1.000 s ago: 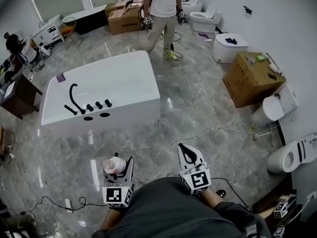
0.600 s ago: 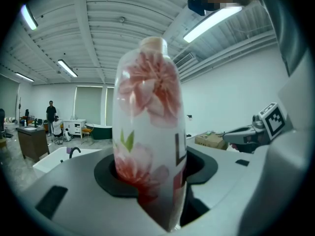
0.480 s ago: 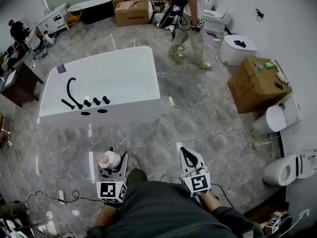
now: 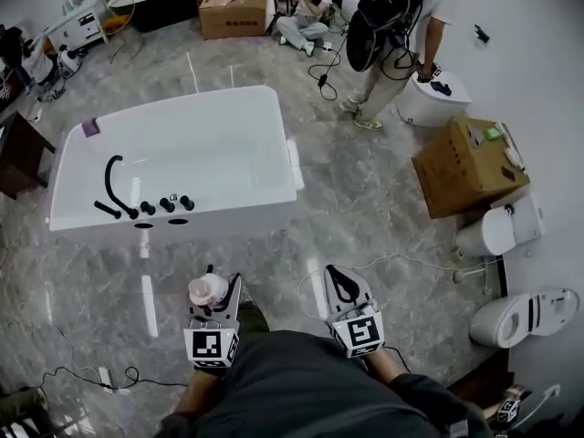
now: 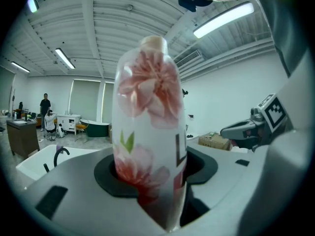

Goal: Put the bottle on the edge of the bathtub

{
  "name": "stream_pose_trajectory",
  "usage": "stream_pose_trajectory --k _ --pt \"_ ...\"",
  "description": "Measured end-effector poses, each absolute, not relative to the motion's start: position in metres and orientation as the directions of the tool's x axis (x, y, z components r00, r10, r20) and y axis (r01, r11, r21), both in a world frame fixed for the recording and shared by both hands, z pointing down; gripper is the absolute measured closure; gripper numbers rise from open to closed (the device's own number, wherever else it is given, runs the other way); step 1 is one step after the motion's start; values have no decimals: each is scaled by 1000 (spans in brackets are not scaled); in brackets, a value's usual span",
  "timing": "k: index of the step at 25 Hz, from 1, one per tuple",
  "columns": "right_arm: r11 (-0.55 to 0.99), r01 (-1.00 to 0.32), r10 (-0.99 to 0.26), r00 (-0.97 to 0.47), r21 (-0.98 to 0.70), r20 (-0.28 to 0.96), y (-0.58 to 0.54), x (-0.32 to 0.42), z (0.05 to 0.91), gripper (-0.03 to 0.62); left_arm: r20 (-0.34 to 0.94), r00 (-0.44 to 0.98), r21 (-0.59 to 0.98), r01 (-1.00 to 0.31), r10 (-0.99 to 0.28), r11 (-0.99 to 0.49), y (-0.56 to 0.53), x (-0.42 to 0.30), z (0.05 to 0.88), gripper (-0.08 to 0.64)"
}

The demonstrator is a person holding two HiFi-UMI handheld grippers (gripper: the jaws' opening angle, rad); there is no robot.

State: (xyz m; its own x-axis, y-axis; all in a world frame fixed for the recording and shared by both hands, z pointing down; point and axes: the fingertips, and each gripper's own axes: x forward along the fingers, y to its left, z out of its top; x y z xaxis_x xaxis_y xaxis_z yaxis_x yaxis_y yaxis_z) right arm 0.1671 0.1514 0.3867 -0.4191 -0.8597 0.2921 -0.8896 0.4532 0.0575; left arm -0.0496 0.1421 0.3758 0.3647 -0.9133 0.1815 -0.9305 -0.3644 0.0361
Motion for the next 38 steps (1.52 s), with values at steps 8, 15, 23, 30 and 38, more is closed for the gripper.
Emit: stream_pose_trajectory --k 8,15,23,30,38 --pt "405 -912 -879 -369 65 301 42 80 371 592 180 480 32 -875 -858 -483 32 -100 377 322" --pt "401 -913 -886 -364 77 288 -28 68 371 591 159 507 -1 -858 -847 -513 -38 -107 392 322" --pt "479 -875 -854 -446 72 267 -126 98 402 591 159 430 -22 -898 -889 -439 -105 -97 421 322" --pt "565 -821 -813 -538 83 221 -188 96 432 591 152 359 -31 -930 -921 -367 -158 -102 464 322" --pt "599 -796 -792 -574 86 206 -212 90 498 591 149 367 -24 -927 -918 -375 -193 -98 541 321"
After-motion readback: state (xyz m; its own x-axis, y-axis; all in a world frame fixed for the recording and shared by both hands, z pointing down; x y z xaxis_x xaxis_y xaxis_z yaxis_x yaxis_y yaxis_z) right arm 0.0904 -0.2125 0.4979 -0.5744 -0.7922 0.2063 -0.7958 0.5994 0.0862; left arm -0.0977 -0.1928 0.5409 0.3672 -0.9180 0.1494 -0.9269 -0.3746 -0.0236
